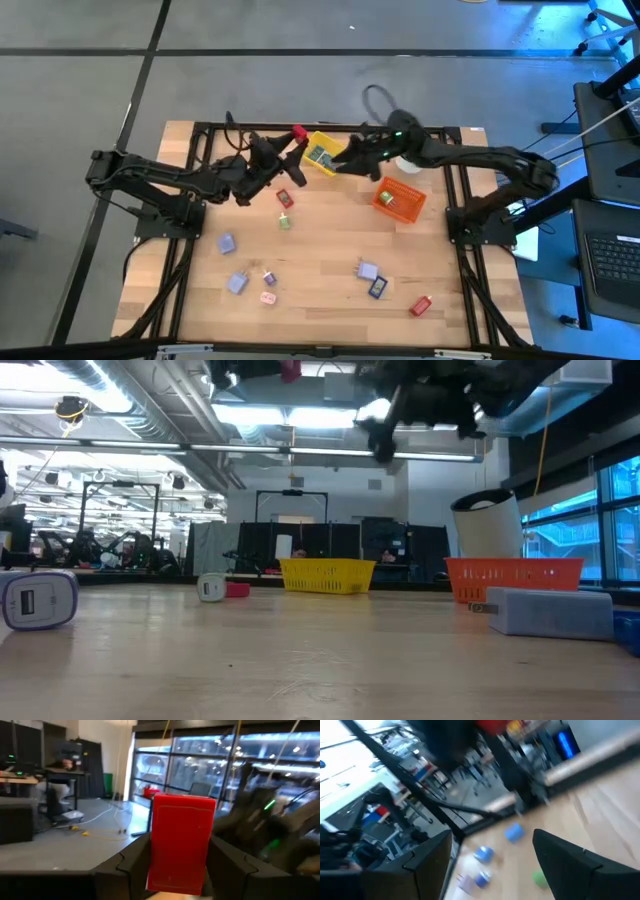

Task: Pick & Place Office items
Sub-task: Put the left red digital clock into the yellow bin

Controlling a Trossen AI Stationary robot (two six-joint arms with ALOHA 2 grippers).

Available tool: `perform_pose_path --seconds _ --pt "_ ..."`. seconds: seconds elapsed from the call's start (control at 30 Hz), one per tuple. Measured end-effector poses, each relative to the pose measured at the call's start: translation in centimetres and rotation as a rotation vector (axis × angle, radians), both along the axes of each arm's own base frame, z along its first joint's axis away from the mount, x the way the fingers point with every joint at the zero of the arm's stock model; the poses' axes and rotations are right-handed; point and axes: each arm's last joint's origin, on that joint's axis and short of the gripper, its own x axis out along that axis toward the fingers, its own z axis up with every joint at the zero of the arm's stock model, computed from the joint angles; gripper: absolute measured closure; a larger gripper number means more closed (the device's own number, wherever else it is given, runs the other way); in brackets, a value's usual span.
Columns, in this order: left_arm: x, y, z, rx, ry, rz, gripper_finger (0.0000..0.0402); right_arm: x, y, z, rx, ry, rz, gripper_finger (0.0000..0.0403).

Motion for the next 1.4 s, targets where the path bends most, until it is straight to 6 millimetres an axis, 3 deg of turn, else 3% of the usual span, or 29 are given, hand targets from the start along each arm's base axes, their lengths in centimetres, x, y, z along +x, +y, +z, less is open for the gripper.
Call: perform_pose_path --seconds 0.23,0.43,0.73,1.07,1.4 --pt "1.7 1.6 -3.2 -0.151 0.024 0.035 0.0236 -4.9 2.2 6.7 -0.133 -0.235 0.009 0.0131" --pt "4.1 4.6 -7.4 -0.245 0.070 0.025 0.0236 -7.9 3.5 9.4 -0.208 -0.340 0.006 0.0131" --pt "5.8 10.1 -13.7 -0.329 0.223 -0.027 0.0235 -8.2 3.5 8.1 -0.149 -0.178 -0.048 0.0131" --pt "6.0 12.5 -18.3 -0.393 0.339 -0.012 0.0235 -8.0 3.2 6.7 -0.136 -0.029 -0.207 0.0131" --pt "5.7 13.3 -19.0 -0.393 0.366 0.008 0.0235 -7.9 3.6 6.7 -0.162 -0.037 -0.190 0.0131"
